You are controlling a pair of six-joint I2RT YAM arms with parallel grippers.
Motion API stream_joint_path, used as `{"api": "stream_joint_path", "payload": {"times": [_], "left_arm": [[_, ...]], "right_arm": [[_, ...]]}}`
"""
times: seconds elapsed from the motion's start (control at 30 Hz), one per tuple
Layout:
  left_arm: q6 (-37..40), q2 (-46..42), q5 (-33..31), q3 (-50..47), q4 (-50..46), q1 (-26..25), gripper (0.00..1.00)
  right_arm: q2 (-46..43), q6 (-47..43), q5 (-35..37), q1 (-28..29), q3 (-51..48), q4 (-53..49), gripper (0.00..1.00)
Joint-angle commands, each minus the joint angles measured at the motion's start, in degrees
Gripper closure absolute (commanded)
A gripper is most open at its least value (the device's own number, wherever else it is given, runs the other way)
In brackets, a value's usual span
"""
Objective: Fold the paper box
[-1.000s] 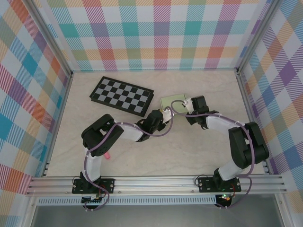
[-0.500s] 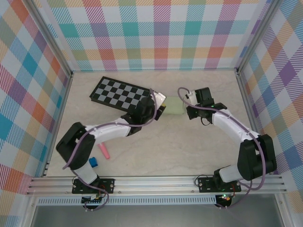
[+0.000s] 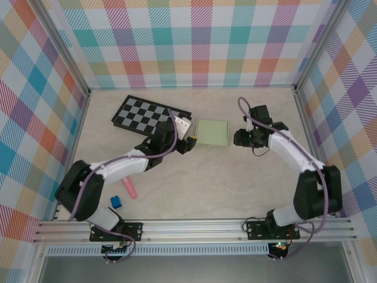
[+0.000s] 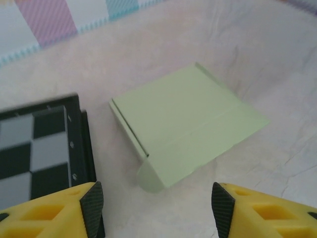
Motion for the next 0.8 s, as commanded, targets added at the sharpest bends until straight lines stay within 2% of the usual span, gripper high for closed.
{"api": "stream_joint_path", "payload": {"times": [0.0, 0.07, 0.1, 0.2, 0.37, 0.53, 0.67, 0.77], "left_arm": [[-14.3, 7.6, 7.2, 9.6, -4.0, 5.1, 0.39], [-19.3, 11.9, 9.9, 13.3, -4.2, 6.2, 0.38], [-20.5, 13.5, 9.5, 14.3, -4.0, 6.5, 0.38], [-20.8, 19.2, 10.8, 19.5, -5.1, 8.2, 0.36], [-24.9, 29.2, 17.8, 30.3, -8.5, 10.8, 0.35], [-26.9, 34.6, 20.2, 34.8, -9.5, 10.8, 0.37], [-25.0, 37.2, 19.2, 37.5, -13.8, 9.8, 0.39], [-25.1, 38.8, 20.9, 38.3, -13.2, 9.0, 0.41]], "right_arm": [[4.0, 14.2, -12.5, -1.9, 0.4, 3.5, 0.54], [6.7, 14.2, -13.1, -3.4, 1.3, 5.7, 0.52], [9.3, 13.1, -15.8, -4.4, 3.2, 5.4, 0.51], [16.4, 10.2, -21.4, -5.7, 9.3, 3.6, 0.48], [24.3, 8.0, -23.0, -7.6, 16.6, 2.8, 0.41], [30.2, 6.7, -27.7, -9.4, 20.4, 4.4, 0.42], [33.3, 6.6, -30.8, -9.4, 21.5, 6.0, 0.43], [34.5, 6.3, -32.4, -9.4, 21.2, 7.3, 0.46]]}}
